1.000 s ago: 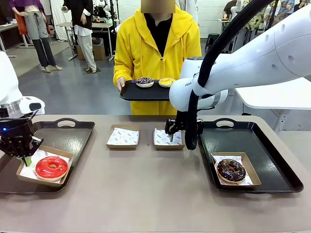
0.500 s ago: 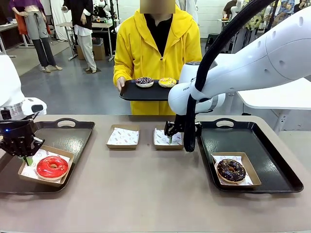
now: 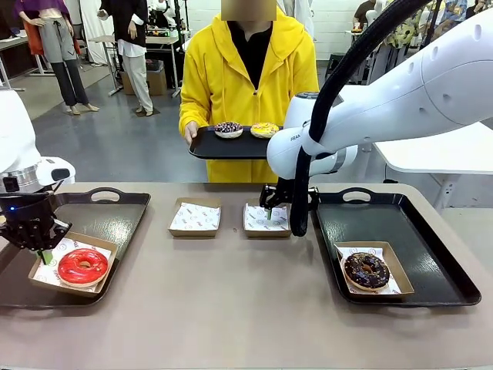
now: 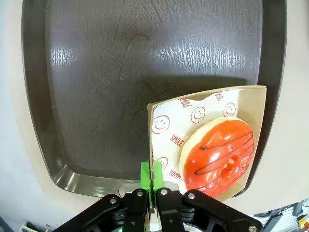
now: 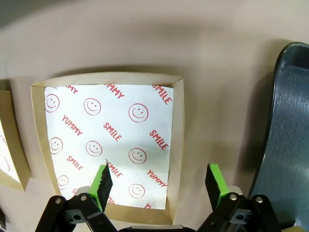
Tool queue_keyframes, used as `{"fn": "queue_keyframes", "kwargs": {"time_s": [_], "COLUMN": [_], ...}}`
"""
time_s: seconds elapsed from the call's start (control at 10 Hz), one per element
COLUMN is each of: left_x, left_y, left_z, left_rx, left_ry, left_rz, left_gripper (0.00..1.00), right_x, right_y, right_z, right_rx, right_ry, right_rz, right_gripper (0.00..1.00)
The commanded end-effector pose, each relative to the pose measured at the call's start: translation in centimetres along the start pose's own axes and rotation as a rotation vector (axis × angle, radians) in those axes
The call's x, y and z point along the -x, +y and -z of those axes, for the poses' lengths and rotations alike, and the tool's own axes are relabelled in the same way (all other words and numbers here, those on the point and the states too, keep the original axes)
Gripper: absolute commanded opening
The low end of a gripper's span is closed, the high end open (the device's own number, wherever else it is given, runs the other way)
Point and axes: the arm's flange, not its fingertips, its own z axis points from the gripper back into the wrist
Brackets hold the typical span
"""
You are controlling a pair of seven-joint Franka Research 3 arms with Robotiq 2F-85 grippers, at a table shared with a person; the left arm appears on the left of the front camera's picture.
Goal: Individually package the donuts and arrange them on the tray.
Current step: Place the picked Paper togo box on the Handle tray while simultaneously picking up another Paper togo box from the table with the other hand.
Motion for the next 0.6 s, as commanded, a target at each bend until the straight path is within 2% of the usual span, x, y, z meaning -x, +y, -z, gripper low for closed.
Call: {"fn": "queue_keyframes", "kwargs": {"time_s": [0.0, 0.1, 0.2, 0.3, 0.4, 0.5], "left_x": [0.09, 0.21, 0.25, 0.27, 0.3, 0.34], "left_y": [0.34, 0.29, 0.33, 0.38, 0.42, 0.44], "left_z": [0.54, 0.43, 0.31, 0.27, 0.25, 0.22], "left_rx": [-0.011, 0.0, 0.001, 0.002, 0.002, 0.002], "left_ry": [-0.043, -0.041, -0.041, -0.041, -0.041, -0.042], "left_rz": [0.035, 0.053, 0.068, 0.071, 0.073, 0.076], "left_gripper": [0.01, 0.59, 0.59, 1.0, 0.63, 1.0], "right_x": [-0.12, -0.06, -0.08, -0.14, -0.14, -0.12], "right_y": [0.3, 0.15, 0.14, 0.08, 0.04, -0.04], "right_z": [0.33, 0.33, 0.29, 0.26, 0.26, 0.27], "right_rx": [0.03, 0.027, 0.021, 0.019, 0.018, 0.017], "right_ry": [-0.015, -0.013, -0.009, -0.01, -0.009, -0.009], "right_rz": [-0.004, -0.011, -0.004, 0.005, 0.008, 0.011], "right_gripper": [1.0, 0.45, 0.4, 0.0, 0.0, 0.0]}}
